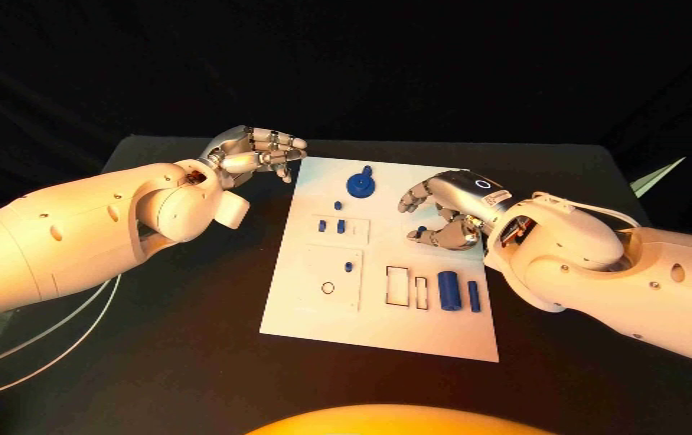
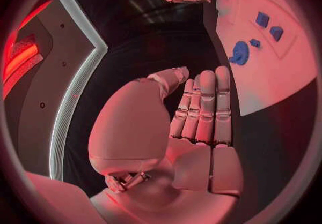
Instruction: Assemble the parts on the task board
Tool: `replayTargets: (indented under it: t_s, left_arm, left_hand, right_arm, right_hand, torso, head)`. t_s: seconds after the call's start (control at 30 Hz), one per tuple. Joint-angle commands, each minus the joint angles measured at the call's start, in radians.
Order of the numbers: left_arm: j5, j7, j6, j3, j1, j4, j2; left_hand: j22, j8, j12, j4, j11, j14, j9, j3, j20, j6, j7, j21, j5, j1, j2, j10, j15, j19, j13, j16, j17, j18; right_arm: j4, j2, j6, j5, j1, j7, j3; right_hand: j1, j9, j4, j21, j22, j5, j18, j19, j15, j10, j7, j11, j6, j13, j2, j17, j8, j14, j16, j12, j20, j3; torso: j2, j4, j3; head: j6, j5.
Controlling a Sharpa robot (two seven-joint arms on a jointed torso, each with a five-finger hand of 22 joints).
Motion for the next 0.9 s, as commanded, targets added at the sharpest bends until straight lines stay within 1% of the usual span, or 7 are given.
replayTargets:
  t_s: [0.03,0.07,0.1,0.13,0.33,0.6,0.9]
  left_arm:
    - [0.001,0.003,0.001,0.001,0.001,0.002,0.002]
    - [0.001,0.003,0.002,0.001,0.001,0.002,0.003]
    - [0.001,0.003,0.002,0.001,0.001,0.002,0.003]
    - [0.001,0.003,0.002,0.001,0.001,0.001,0.004]
    - [0.001,0.002,0.005,0.001,0.001,0.001,0.005]
    - [0.001,0.003,0.004,0.001,0.001,0.002,0.004]
    - [0.001,0.003,0.003,0.001,0.001,0.004,0.001]
  left_hand:
    - [-0.009,-0.02,0.008,0.0,0.005,-0.012,-0.014,-0.021,0.004,-0.016,0.004,-0.015,0.009,-0.006,0.005,-0.019,0.003,-0.005,0.01,-0.016,-0.011,-0.001]
    - [-0.009,-0.02,0.008,0.0,0.005,-0.012,-0.014,-0.021,0.004,-0.016,0.004,-0.015,0.009,-0.006,0.005,-0.019,0.003,-0.005,0.01,-0.016,-0.011,-0.001]
    - [-0.009,-0.02,0.008,0.0,0.005,-0.012,-0.014,-0.021,0.004,-0.016,0.004,-0.015,0.009,-0.006,0.005,-0.019,0.003,-0.005,0.01,-0.016,-0.011,-0.001]
    - [-0.009,-0.02,0.008,0.0,0.005,-0.012,-0.014,-0.021,0.004,-0.016,0.004,-0.015,0.009,-0.006,0.005,-0.019,0.003,-0.005,0.01,-0.016,-0.011,-0.001]
    - [-0.009,-0.02,0.008,0.0,0.005,-0.012,-0.014,-0.021,0.004,-0.016,0.004,-0.015,0.009,-0.006,0.005,-0.019,0.003,-0.005,0.01,-0.016,-0.011,-0.001]
    - [-0.01,-0.02,0.01,-0.001,0.005,-0.013,-0.014,-0.021,0.004,-0.016,0.005,-0.016,0.009,-0.005,0.006,-0.019,0.003,-0.005,0.011,-0.016,-0.011,-0.001]
    - [-0.01,-0.02,0.01,-0.001,0.005,-0.013,-0.014,-0.021,0.004,-0.016,0.005,-0.016,0.009,-0.005,0.006,-0.019,0.003,-0.005,0.011,-0.016,-0.011,-0.001]
  right_arm:
    - [-0.013,-0.014,0.029,-0.006,0.01,0.005,0.0]
    - [-0.018,-0.017,0.04,-0.011,0.012,0.005,0.0]
    - [-0.021,-0.018,0.049,-0.017,0.014,0.005,0.0]
    - [-0.026,-0.02,0.06,-0.024,0.015,0.004,0.0]
    - [-0.05,-0.017,0.108,-0.054,0.018,-0.003,0.0]
    - [-0.067,-0.001,0.126,-0.063,0.014,-0.01,-0.001]
    - [-0.085,0.024,0.135,-0.053,-0.001,-0.01,-0.002]
  right_hand:
    - [0.068,-0.01,0.06,-0.034,-0.016,-0.011,0.021,-0.027,0.01,-0.073,-0.011,0.006,0.003,-0.01,-0.005,-0.015,-0.024,-0.019,-0.018,0.025,0.0,-0.096]
    - [0.083,-0.012,0.086,-0.067,-0.03,-0.013,0.025,-0.036,0.013,-0.093,-0.016,0.01,-0.003,-0.012,-0.013,-0.026,-0.03,-0.026,-0.025,0.024,0.002,-0.118]
    - [0.128,-0.012,0.152,-0.09,-0.04,-0.013,0.028,-0.04,0.017,-0.11,-0.018,0.015,-0.005,-0.01,-0.022,-0.031,-0.035,-0.034,-0.026,0.038,0.006,-0.146]
    - [0.144,-0.012,0.162,-0.1,-0.045,-0.01,0.03,-0.041,0.018,-0.118,-0.018,0.015,-0.008,-0.01,-0.022,-0.031,-0.038,-0.034,-0.024,0.04,0.007,-0.146]
    - [0.158,-0.011,0.164,-0.092,-0.043,-0.018,0.029,-0.036,0.016,-0.112,-0.018,0.013,-0.006,-0.009,-0.015,-0.032,-0.039,-0.034,-0.022,0.053,0.006,-0.132]
    - [0.163,-0.009,0.161,-0.037,-0.02,-0.023,0.021,-0.012,0.007,-0.081,-0.007,0.002,0.007,-0.007,-0.004,-0.007,-0.036,-0.017,0.001,0.081,-0.001,-0.104]
    - [0.146,-0.008,0.154,0.107,0.045,-0.024,-0.001,0.039,-0.018,0.042,0.003,-0.026,0.042,-0.01,0.01,0.044,-0.034,0.015,0.041,0.103,-0.025,-0.021]
  torso:
    - [-0.002,-0.0023,0.0006]
    - [-0.001,-0.0015,0.001]
    - [-0.001,-0.0014,0.0012]
    - [0.0,-0.0008,0.0012]
    - [0.0,-0.0014,0.0001]
    - [0.0,0.0005,-0.0013]
    - [0.0,-0.0003,-0.0016]
  head:
    - [0.005,-0.004]
    - [0.007,-0.005]
    - [0.007,-0.006]
    - [0.008,-0.008]
    - [0.008,-0.009]
    - [0.005,-0.008]
    - [0.002,-0.006]
